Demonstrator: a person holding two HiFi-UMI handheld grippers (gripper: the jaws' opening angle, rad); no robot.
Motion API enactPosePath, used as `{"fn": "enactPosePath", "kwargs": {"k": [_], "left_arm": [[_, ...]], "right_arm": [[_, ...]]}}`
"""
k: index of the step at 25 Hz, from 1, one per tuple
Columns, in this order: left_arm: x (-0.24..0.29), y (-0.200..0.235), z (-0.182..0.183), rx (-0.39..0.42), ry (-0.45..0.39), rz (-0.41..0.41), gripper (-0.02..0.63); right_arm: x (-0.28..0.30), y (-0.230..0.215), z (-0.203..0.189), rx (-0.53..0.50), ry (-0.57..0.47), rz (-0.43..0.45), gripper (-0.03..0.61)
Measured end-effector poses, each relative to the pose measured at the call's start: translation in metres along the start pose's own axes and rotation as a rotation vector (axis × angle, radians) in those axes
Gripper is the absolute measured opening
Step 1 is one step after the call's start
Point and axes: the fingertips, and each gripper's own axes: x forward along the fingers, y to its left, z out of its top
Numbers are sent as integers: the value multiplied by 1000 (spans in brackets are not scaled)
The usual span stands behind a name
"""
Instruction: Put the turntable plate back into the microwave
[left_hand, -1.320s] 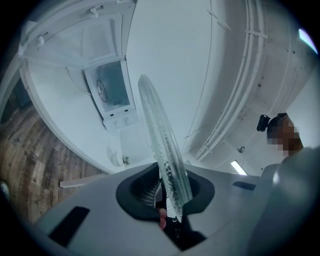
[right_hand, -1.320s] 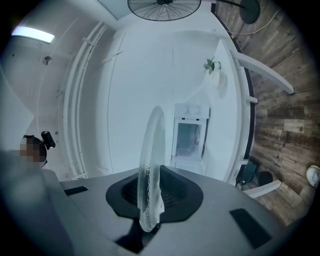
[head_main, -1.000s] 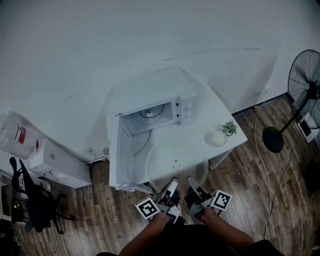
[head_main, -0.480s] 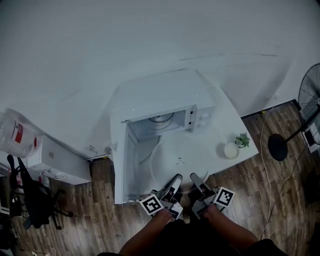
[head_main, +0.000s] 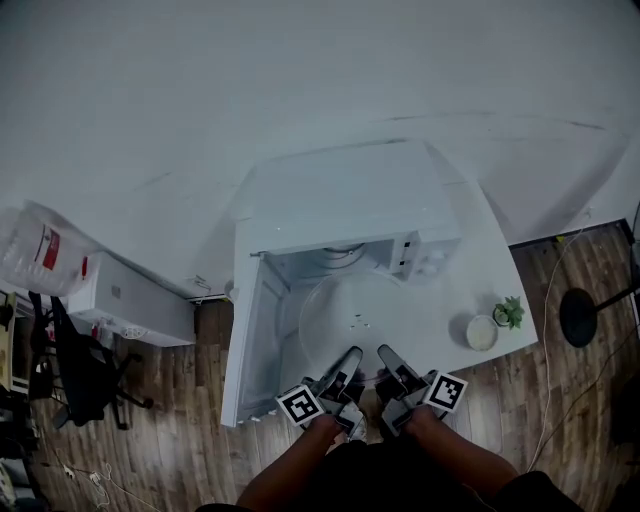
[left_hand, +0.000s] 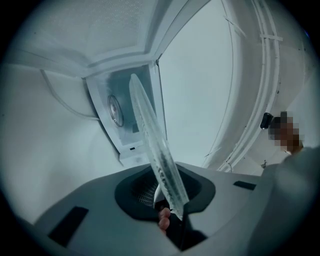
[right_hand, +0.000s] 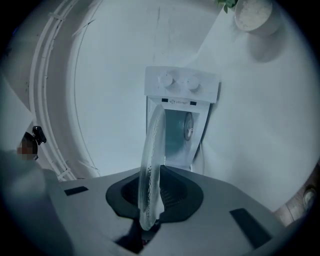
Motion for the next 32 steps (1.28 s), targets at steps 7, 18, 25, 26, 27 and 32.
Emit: {"fn": "enactPosePath", "kwargs": {"k": [7,18,25,26,27,32], "left_arm": [[18,23,17,-33,-104,56,77],[49,57,66,-30,-193,75,74],[74,81,94,-50,-195,70,67],[78,85,97,-46,-193,74,66],[81,89,101,-40,-189,79,64],[98,107,124,-59,-210,82,63]], "right_arm": [[31,-24,15,41,111,-3,56],[89,-52,38,43,165,-16,57],[121,-75,57,-3,142,-41,58],[125,-78,60,-19,139,-39,61],[130,-80,63,-36,135,-38,63],[148,-90,71,-92,121,-69,64]]}}
